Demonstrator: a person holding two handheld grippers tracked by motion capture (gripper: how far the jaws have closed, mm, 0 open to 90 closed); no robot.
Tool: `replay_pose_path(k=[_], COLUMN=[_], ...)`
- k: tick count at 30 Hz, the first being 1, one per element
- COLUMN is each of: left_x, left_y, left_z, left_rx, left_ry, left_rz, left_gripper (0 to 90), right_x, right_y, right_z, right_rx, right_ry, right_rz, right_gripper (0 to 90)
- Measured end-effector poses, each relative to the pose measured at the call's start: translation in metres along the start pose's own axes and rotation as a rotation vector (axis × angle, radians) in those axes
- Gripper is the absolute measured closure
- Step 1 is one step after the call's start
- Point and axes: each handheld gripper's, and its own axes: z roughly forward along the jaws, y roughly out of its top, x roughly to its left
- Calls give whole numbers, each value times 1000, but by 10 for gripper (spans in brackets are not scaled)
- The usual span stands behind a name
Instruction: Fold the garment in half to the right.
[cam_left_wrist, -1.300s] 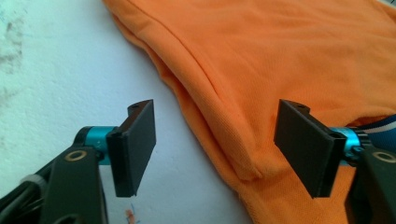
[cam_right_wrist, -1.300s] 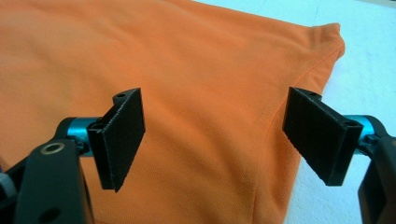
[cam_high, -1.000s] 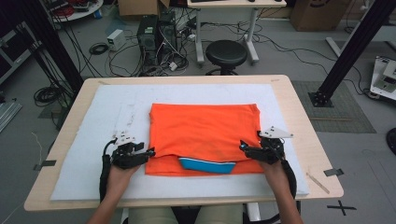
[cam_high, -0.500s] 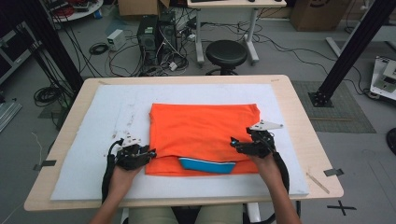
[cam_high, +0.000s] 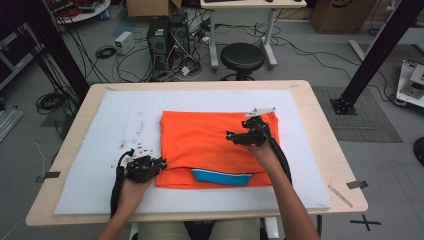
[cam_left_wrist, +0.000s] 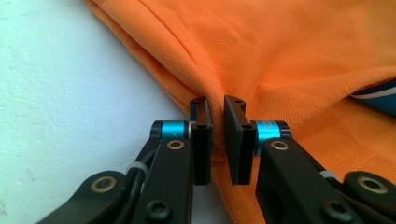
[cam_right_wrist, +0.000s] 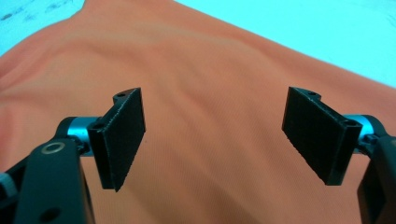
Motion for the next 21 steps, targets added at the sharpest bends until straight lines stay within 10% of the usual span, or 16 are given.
replay_pose_path(k=[21], left_x=[8], left_y=[-4], left_z=[-11], left_rx=[3], left_ry=[-35], left_rz=[-43], left_gripper=[830], right_x=[32], right_y=[59], right_z=[88], right_rx=[95], right_ry=[97], right_rz=[-117], right_gripper=[280])
